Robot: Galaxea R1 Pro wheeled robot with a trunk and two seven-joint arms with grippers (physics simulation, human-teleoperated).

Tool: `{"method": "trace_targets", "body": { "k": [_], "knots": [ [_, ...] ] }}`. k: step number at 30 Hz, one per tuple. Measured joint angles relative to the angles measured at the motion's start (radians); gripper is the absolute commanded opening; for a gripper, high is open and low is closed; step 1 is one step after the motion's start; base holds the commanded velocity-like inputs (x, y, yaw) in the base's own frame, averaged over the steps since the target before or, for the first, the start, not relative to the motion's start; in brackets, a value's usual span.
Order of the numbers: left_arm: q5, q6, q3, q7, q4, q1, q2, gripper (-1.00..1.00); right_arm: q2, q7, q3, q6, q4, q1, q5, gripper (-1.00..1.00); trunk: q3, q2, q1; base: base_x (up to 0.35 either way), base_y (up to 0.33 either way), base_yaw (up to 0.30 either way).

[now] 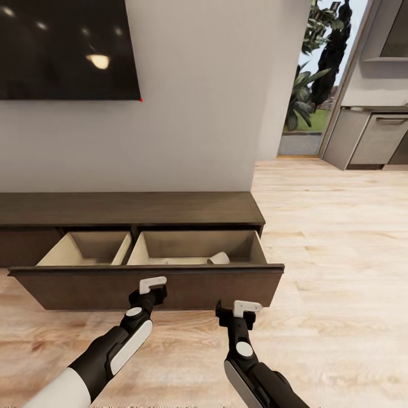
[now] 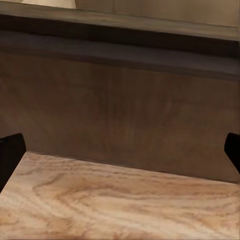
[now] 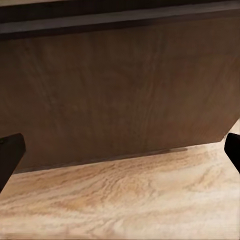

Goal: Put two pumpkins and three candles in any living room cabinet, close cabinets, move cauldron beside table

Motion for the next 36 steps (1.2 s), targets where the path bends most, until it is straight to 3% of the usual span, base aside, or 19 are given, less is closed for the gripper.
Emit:
{"method": "trace_targets", "body": {
  "k": [12,16,19,21,23,25,31,36],
  "knots": [
    [-0.003,-0.008,-0.016,0.0,0.025,0.0,0.0,1.0,0.0,0.0,0.0,-0.048,0.011,0.0,0.003,1.0,-0.046,-0.003,0.005,0.0,0.0,0.0],
    [-0.035,-0.011,-0.019,0.001,0.038,0.0,0.0,1.0,0.0,-0.001,0.001,-0.057,0.011,0.0,0.004,1.0,-0.062,-0.004,0.007,0.0,0.0,0.0],
    [-0.054,-0.012,-0.022,0.001,0.04,0.0,0.0,1.0,-0.001,-0.001,0.004,-0.104,0.011,0.0,0.008,1.0,-0.074,-0.004,0.009,0.0,0.0,0.0],
    [-0.059,-0.02,-0.022,0.001,0.04,0.0,0.0,1.0,-0.001,-0.002,0.011,-0.134,0.01,0.0,0.031,1.0,-0.081,-0.005,0.009,0.0,0.0,0.0],
    [-0.062,-0.038,-0.027,0.002,0.04,0.003,0.001,1.0,-0.001,-0.004,0.019,-0.151,0.009,0.0,0.082,1.0,-0.081,-0.005,0.009,0.0,0.0,0.0],
    [-0.067,-0.049,-0.03,0.003,0.04,0.01,0.001,1.0,-0.001,-0.005,0.021,-0.155,0.009,0.0,0.1,1.0,-0.081,-0.005,0.009,0.0,0.0,0.0],
    [-0.069,-0.071,-0.032,0.003,0.039,0.023,0.001,1.0,0.0,-0.004,0.021,-0.162,0.015,0.0,0.109,1.0,-0.081,-0.005,0.009,0.0,0.0,0.0],
    [-0.07,-0.074,-0.045,0.005,0.039,0.024,0.001,1.0,0.008,0.044,0.017,-0.188,0.129,-0.001,0.111,1.0,-0.081,-0.005,0.009,0.0,0.0,0.0]
  ]
}}
